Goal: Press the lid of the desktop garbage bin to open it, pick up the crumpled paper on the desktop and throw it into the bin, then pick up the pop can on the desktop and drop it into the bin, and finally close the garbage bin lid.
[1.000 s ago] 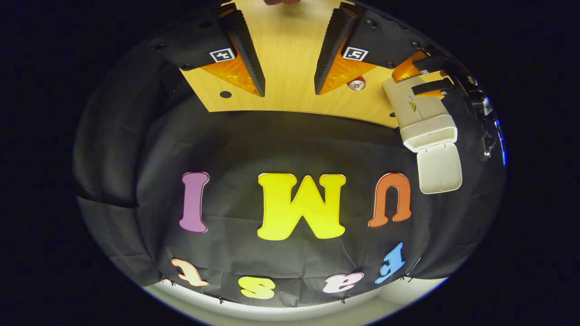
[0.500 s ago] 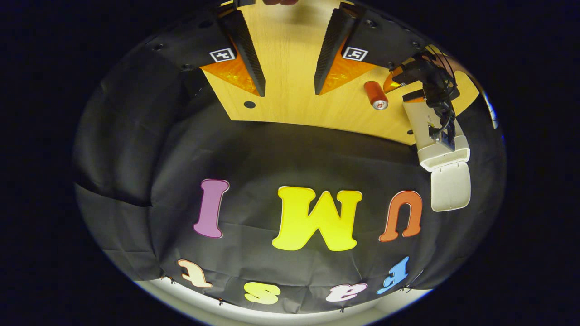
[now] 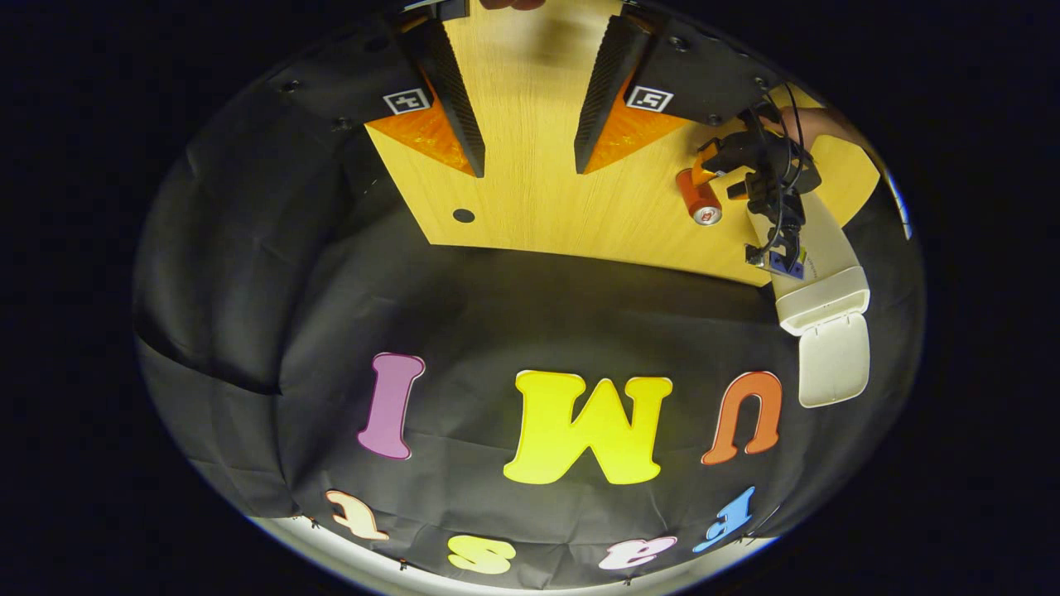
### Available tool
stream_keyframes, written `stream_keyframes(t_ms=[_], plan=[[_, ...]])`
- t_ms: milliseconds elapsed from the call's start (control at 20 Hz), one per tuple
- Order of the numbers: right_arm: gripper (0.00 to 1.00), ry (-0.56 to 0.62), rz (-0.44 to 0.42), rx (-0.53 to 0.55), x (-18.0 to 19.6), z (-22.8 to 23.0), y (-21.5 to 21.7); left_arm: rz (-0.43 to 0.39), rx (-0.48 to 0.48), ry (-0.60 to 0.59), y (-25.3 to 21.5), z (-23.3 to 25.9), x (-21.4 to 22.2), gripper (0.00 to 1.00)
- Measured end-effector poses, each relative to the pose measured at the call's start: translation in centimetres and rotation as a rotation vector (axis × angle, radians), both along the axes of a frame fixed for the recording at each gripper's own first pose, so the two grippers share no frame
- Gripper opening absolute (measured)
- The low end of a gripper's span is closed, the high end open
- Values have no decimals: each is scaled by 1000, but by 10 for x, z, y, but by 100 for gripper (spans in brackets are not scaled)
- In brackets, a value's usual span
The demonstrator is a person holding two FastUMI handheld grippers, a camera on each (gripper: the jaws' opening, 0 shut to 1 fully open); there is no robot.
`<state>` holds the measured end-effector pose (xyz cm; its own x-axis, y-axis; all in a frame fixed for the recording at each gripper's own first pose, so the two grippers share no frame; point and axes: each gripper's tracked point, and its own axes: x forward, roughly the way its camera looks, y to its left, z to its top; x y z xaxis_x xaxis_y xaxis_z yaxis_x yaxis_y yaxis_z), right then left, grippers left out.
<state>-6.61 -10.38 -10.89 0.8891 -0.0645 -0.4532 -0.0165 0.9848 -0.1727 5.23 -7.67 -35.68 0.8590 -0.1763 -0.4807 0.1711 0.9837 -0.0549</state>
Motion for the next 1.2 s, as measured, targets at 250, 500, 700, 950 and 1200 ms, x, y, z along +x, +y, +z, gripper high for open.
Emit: stream_keyframes(t_ms=[250, 500, 700, 950, 1200], plan=[[71, 15, 5, 0, 9, -5, 3, -20, 25, -20, -2, -1, 15, 99], [71, 17, -12, 13, 17, -3, 3, -33, 40, -9, -5, -8, 28, 99], [71, 13, -17, 12, 18, 0, 4, -49, 63, 14, -6, -15, 30, 98], [71, -1, -17, 5, 13, 5, 6, -49, 59, 31, -7, -19, 30, 88], [71, -7, -24, 18, 5, 7, 5, -33, 37, 43, -4, -10, 29, 87]])
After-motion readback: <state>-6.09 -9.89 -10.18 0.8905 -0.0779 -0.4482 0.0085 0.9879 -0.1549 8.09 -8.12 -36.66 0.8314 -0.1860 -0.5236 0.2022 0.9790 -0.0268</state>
